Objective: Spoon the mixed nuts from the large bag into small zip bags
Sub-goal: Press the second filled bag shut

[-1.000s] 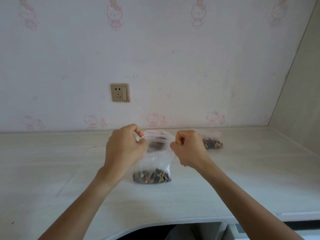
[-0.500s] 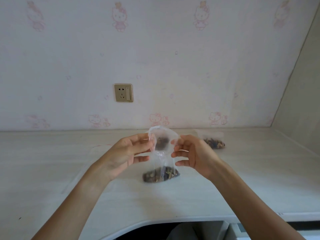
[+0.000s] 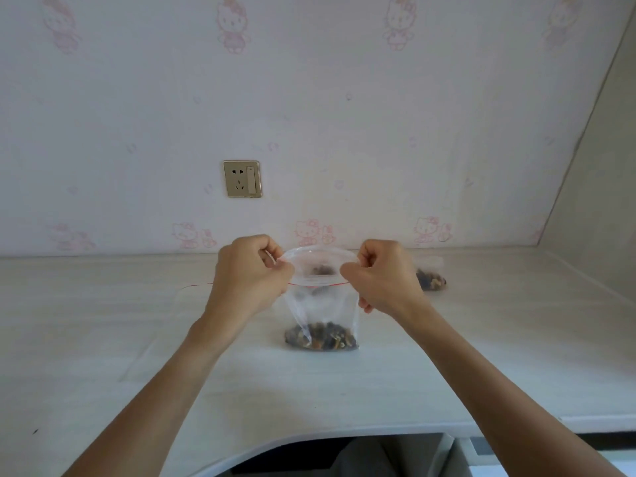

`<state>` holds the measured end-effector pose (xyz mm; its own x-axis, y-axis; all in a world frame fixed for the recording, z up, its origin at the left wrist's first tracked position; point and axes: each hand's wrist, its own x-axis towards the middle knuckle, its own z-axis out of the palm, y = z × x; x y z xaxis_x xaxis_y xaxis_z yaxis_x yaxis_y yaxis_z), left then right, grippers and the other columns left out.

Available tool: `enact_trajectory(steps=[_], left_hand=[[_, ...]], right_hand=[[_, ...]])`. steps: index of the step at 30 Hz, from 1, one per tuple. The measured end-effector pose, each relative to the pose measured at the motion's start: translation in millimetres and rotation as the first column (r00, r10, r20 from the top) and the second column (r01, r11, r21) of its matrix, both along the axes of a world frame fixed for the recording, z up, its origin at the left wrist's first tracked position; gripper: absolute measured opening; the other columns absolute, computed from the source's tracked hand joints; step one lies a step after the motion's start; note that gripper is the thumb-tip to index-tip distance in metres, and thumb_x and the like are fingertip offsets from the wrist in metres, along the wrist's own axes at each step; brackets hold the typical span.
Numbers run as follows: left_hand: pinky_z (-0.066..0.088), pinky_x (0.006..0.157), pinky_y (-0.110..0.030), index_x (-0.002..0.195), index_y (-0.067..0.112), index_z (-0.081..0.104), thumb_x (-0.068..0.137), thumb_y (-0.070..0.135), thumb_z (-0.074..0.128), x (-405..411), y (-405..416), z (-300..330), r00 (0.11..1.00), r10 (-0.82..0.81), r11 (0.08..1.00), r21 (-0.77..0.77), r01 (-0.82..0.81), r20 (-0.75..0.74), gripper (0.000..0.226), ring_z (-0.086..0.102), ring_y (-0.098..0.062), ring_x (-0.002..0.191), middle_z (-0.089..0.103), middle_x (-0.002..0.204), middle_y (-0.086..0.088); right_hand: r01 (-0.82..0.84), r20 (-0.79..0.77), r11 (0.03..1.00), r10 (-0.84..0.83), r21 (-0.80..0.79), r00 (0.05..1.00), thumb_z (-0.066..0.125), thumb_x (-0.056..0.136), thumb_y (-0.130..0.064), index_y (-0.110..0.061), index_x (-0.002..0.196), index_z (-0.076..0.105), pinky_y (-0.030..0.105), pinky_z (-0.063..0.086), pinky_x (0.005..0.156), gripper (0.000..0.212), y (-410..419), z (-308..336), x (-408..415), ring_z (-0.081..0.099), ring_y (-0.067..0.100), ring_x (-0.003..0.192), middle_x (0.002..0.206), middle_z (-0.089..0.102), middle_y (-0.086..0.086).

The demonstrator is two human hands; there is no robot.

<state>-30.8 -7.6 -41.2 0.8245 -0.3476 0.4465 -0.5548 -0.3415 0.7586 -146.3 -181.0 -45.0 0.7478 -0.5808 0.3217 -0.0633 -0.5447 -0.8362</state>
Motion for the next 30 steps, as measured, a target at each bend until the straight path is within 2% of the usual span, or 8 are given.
enact_trajectory(steps=[3, 10, 17, 21, 23, 25, 27, 30], left_hand=[[0.046, 0.056, -0.024, 0.066, 0.024, 0.061, 0.076, 0.013, 0.069, -5.4, -1.8, 10.9, 0.992, 0.008, 0.974, 0.225, -0.037, 0.127, 0.017, 0.065, -0.014, 0.059, 0.061, 0.055, 0.008], [0.060, 0.056, -0.030, 0.072, 0.013, 0.067, 0.085, 0.050, 0.081, -0.5, -4.4, 23.2, 0.847, -0.202, 0.963, 0.059, 0.264, -0.492, 0.042, 0.062, -0.005, 0.052, 0.060, 0.054, 0.011], [0.057, 0.054, -0.026, 0.070, 0.021, 0.068, 0.078, 0.020, 0.089, 10.1, -1.6, 29.5, 0.663, -0.294, 0.940, -0.082, 0.331, -0.688, 0.023, 0.057, -0.006, 0.049, 0.060, 0.060, 0.001], [0.059, 0.055, -0.031, 0.071, 0.016, 0.066, 0.075, 0.001, 0.081, 13.4, -0.7, 34.5, 0.897, -0.166, 0.967, 0.110, 0.229, -0.409, 0.021, 0.056, -0.011, 0.046, 0.060, 0.053, 0.000], [0.050, 0.055, -0.026, 0.068, 0.022, 0.065, 0.072, 0.005, 0.075, 9.1, -1.8, 37.0, 0.996, -0.085, 0.942, 0.322, 0.093, -0.039, 0.021, 0.062, -0.012, 0.053, 0.065, 0.056, 0.006], [0.037, 0.055, -0.025, 0.066, 0.028, 0.059, 0.069, 0.009, 0.070, 1.7, -3.5, 38.8, 0.966, -0.047, 0.892, 0.447, -0.073, 0.252, 0.022, 0.063, -0.015, 0.069, 0.065, 0.065, 0.009], [0.038, 0.058, -0.027, 0.068, 0.029, 0.056, 0.072, 0.012, 0.068, -0.5, -5.1, 40.6, 0.947, -0.053, 0.888, 0.448, -0.100, 0.317, 0.021, 0.062, -0.018, 0.077, 0.064, 0.070, 0.010], [0.051, 0.065, -0.031, 0.073, 0.027, 0.060, 0.081, 0.018, 0.073, 2.9, -3.6, 44.7, 0.981, -0.078, 0.914, 0.405, -0.001, 0.180, 0.018, 0.069, -0.015, 0.074, 0.069, 0.070, 0.009]], right_hand=[[-0.045, -0.139, 0.999, 0.044, -0.004, 0.989, 0.060, 0.075, -0.014, -0.016, 0.067, 0.050, 0.039, 0.058, 0.054, 0.014, 4.4, 10.1, 0.7, 0.068, 0.026, 0.045, 0.048, 0.058, 0.002], [-0.272, -0.117, 0.717, 0.442, 0.642, 0.889, 0.069, 0.093, -0.025, -0.013, 0.073, 0.060, 0.032, 0.054, 0.052, 0.025, -13.9, 16.3, -2.4, 0.053, 0.018, 0.055, 0.063, 0.049, 0.001], [-0.267, 0.021, 0.665, 0.353, 0.698, 0.935, 0.074, 0.087, -0.005, -0.012, 0.076, 0.064, 0.024, 0.047, 0.042, 0.017, -24.6, 9.1, 4.1, 0.060, 0.017, 0.052, 0.066, 0.059, 0.005], [-0.185, 0.004, 0.956, 0.189, 0.228, 0.982, 0.066, 0.080, 0.014, -0.008, 0.070, 0.054, 0.029, 0.049, 0.039, 0.027, -24.0, 11.2, 1.6, 0.057, 0.022, 0.043, 0.057, 0.054, 0.009], [-0.157, -0.018, 0.986, 0.156, -0.056, 0.988, 0.061, 0.076, 0.013, -0.011, 0.074, 0.054, 0.035, 0.052, 0.038, 0.025, -16.7, 15.5, 2.4, 0.053, 0.018, 0.044, 0.058, 0.053, 0.003], [-0.136, -0.015, 0.965, 0.136, -0.222, 0.991, 0.058, 0.073, 0.012, -0.017, 0.080, 0.054, 0.037, 0.052, 0.044, 0.030, -9.2, 20.5, 3.7, 0.046, 0.010, 0.046, 0.058, 0.051, -0.005], [-0.141, -0.004, 0.955, 0.145, -0.260, 0.989, 0.062, 0.073, 0.012, -0.022, 0.081, 0.054, 0.026, 0.046, 0.046, 0.036, -7.5, 24.6, 4.2, 0.046, 0.006, 0.046, 0.058, 0.052, -0.007], [-0.139, 0.011, 0.977, 0.142, -0.160, 0.990, 0.067, 0.076, 0.011, -0.021, 0.083, 0.059, 0.015, 0.038, 0.048, 0.034, -10.6, 27.0, 3.3, 0.046, 0.003, 0.048, 0.063, 0.054, -0.005]])
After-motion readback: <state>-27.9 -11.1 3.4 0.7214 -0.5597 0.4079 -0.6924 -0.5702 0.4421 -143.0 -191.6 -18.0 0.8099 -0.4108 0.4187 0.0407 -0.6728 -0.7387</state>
